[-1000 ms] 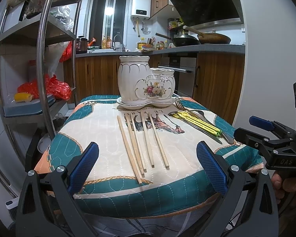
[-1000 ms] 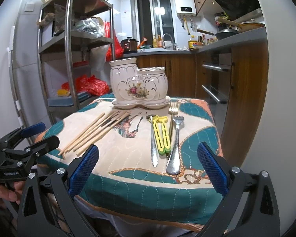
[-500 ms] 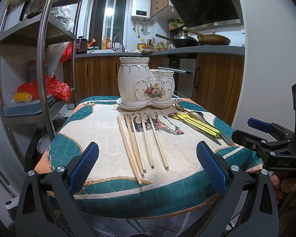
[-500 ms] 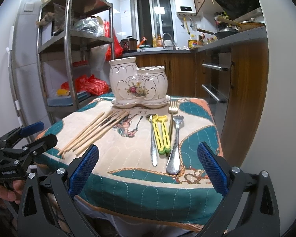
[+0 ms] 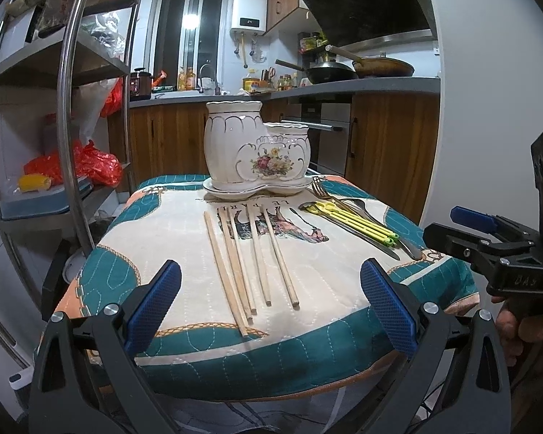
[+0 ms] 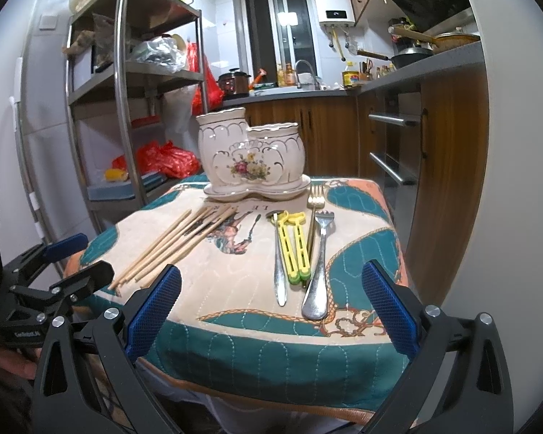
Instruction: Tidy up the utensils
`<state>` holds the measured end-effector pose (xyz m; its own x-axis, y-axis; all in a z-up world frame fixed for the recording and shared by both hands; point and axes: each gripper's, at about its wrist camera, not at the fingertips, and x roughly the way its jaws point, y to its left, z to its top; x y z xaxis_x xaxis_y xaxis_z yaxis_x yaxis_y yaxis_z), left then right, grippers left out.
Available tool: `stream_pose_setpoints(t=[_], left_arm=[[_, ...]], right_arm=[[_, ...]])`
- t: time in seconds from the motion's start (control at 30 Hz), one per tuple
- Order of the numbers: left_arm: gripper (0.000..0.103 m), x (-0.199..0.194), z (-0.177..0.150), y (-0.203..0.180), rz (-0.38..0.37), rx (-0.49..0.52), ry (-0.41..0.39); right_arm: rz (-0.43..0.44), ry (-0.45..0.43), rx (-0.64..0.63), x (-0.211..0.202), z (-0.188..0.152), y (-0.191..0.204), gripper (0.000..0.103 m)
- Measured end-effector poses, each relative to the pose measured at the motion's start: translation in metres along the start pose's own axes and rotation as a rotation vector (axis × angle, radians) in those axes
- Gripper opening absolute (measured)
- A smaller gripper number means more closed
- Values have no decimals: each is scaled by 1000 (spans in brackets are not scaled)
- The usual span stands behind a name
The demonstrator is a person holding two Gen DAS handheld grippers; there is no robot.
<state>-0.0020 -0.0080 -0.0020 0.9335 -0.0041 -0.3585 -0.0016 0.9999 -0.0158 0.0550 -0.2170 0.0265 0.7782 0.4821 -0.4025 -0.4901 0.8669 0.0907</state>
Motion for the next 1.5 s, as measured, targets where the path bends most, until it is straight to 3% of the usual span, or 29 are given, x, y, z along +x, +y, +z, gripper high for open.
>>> stream_pose_setpoints(t=[0.13,0.43,0.63,1.17,1.37,1.5], left_arm=[[98,-4,0,1,24,-2,-36],[98,3,3,9,-6,-38,35],[98,1,3,10,3,-31,21],[97,9,4,17,13,-62,73],[75,22,12,26,-3,-96,140],[59,40,21,40,-4,-134,207]], right_arm=[[2,-1,-1,0,-1,0,99],[10,6,10,1,-1,-1,99],[15,5,14,0,0,-1,99],[12,12,7,3,-3,-1,99],[11,31,10,8,2,-3,95],[22,86,52,22,11,-13,80]])
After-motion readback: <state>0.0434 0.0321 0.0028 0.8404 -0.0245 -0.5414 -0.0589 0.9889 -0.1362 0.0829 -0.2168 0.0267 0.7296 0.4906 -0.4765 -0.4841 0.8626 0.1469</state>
